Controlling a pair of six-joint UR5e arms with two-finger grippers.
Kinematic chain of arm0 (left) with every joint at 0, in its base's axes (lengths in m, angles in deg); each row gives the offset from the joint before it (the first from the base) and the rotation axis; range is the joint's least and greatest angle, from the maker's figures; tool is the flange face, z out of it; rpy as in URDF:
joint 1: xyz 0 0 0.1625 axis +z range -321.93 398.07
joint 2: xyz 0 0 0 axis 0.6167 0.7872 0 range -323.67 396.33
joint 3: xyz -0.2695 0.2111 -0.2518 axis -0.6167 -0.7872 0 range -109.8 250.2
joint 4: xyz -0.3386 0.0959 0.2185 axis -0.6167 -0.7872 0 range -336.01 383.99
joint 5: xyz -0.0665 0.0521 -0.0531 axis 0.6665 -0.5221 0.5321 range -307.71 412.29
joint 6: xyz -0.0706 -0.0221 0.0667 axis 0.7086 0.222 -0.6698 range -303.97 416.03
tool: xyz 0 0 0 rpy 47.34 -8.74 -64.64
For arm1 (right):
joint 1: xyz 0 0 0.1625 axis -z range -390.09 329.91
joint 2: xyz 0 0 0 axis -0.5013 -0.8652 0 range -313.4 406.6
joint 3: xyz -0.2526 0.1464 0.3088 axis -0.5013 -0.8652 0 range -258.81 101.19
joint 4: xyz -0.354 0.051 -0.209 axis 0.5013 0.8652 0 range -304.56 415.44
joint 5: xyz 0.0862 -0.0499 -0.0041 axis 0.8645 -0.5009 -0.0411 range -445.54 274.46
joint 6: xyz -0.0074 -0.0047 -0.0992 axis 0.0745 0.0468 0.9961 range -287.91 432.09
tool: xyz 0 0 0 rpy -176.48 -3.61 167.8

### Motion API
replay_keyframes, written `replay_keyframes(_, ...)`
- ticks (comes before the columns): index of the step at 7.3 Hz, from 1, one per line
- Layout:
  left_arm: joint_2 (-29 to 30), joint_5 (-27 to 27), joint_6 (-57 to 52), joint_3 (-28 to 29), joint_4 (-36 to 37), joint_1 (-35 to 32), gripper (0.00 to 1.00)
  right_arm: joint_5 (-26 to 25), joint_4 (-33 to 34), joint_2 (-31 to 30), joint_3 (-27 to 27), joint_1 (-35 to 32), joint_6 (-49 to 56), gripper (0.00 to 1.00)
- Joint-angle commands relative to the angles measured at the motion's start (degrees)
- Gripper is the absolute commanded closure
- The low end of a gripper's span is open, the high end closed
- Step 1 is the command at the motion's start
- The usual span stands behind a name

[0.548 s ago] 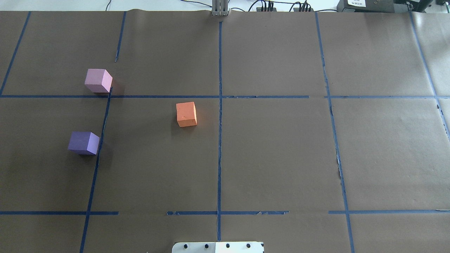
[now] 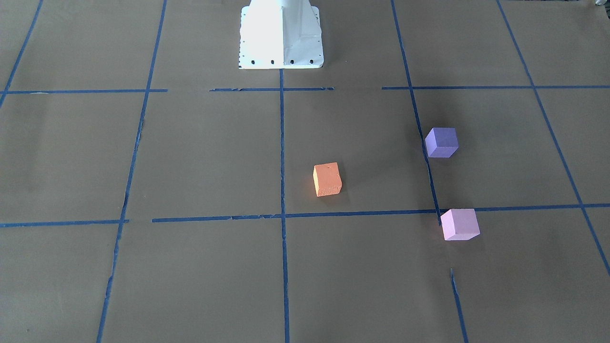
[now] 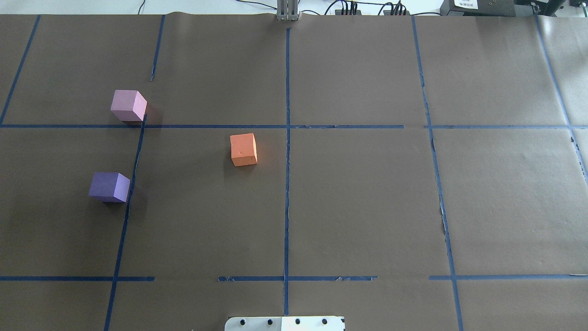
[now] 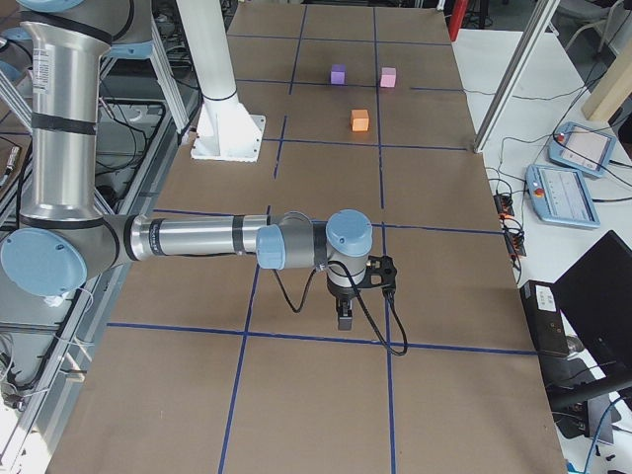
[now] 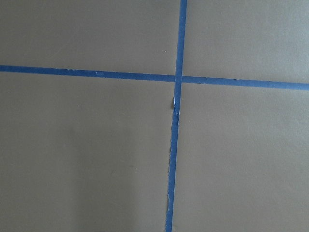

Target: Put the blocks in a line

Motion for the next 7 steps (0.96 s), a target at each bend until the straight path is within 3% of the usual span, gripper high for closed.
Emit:
replay_keyframes(1, 0.1, 6.3, 0.6, -4.0, -2.4, 1.8, 0.00, 0.0, 0.0, 0.0, 0.1, 0.0, 0.0, 0.00)
replay_keyframes(4, 5.9, 4.7, 21.7, -8.2, -7.4, 13.4, 0.00, 0.0, 0.0, 0.0, 0.0, 0.0, 0.0, 0.00)
replay_keyframes(6, 14.1, -4.1, 41.3, -9.4, -7.5, 22.6, 0.00, 0.0, 0.0, 0.0, 0.0, 0.0, 0.0, 0.00)
replay_keyframes(7, 17.2, -5.8, 48.9, -9.1, -7.5, 27.8, 0.00, 0.0, 0.0, 0.0, 0.0, 0.0, 0.0, 0.00)
